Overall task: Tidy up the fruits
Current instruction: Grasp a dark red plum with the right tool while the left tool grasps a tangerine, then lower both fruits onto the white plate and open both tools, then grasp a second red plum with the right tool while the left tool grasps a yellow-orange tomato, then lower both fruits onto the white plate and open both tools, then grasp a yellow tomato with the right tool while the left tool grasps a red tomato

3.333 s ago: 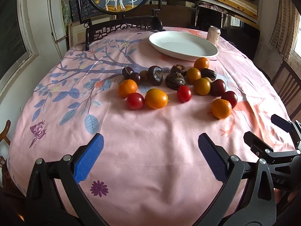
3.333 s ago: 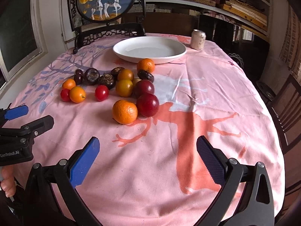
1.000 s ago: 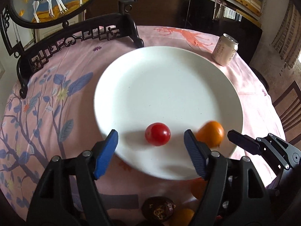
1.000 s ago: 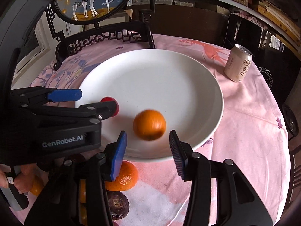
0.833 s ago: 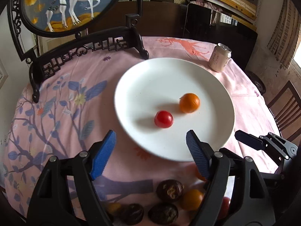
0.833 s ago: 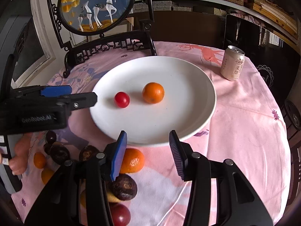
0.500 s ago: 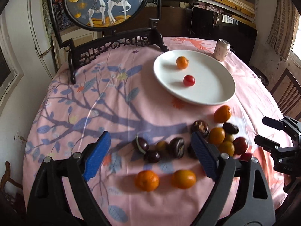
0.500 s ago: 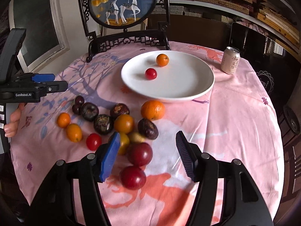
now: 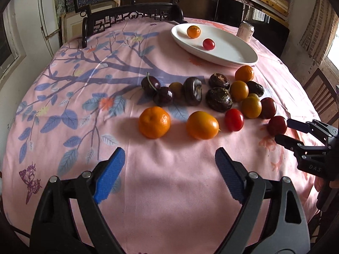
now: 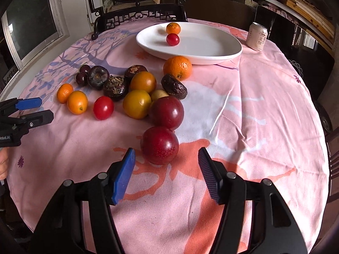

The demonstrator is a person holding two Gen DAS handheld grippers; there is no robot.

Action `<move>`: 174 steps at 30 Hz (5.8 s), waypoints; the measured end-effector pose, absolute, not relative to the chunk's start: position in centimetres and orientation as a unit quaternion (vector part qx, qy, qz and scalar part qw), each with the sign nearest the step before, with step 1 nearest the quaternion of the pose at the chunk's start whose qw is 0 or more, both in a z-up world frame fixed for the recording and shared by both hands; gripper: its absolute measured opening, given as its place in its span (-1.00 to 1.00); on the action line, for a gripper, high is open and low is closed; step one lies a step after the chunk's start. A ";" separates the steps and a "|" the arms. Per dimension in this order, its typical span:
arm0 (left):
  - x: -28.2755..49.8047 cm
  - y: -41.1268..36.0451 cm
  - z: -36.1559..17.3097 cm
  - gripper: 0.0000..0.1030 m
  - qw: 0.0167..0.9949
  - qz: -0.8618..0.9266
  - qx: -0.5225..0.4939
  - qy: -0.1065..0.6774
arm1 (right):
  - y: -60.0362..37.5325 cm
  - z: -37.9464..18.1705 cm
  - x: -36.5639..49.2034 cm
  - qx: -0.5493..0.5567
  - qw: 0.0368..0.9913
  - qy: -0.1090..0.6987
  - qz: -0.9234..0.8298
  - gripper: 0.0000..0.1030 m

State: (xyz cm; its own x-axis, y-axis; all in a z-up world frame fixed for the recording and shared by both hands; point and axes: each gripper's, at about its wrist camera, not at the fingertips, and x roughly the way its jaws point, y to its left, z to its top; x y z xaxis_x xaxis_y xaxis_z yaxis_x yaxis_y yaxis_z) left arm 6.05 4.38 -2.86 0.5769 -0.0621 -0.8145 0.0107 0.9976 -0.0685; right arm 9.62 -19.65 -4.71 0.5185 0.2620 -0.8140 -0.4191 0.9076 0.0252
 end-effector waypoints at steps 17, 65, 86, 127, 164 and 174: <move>10.2 5.9 -4.2 0.56 0.881 0.014 -0.004 0.473 | -21.4 -4.7 7.8 -0.037 0.869 0.447 0.211 -0.28; 20.7 -1.1 3.2 0.67 0.906 -0.040 -0.039 0.420 | -21.5 -0.6 17.8 -0.039 0.895 0.395 0.202 -0.04; 7.2 3.6 -3.0 0.75 0.878 -0.025 -0.087 0.471 | -18.4 -5.7 12.1 -0.113 0.869 0.442 0.191 -0.04; 16.1 -2.5 4.3 -0.12 0.914 -0.086 0.006 0.395 | -22.3 2.7 13.0 -0.033 0.924 0.317 0.211 -0.27; 26.1 -1.5 1.9 0.33 0.916 -0.012 -0.049 0.399 | -20.0 -1.3 22.2 0.000 0.903 0.392 0.178 -0.12; 17.4 0.3 1.5 0.49 0.909 -0.034 -0.062 0.411 | -21.1 -0.4 14.1 -0.012 0.905 0.376 0.198 -0.11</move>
State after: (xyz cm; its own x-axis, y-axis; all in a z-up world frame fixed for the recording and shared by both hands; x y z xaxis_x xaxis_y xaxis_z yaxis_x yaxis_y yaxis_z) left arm 17.40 0.27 1.49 0.6600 -0.1134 -0.7427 0.0116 0.9900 -0.1409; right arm 14.10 -21.10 -0.38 0.6388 0.3496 -0.6853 -0.3681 0.9211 0.1268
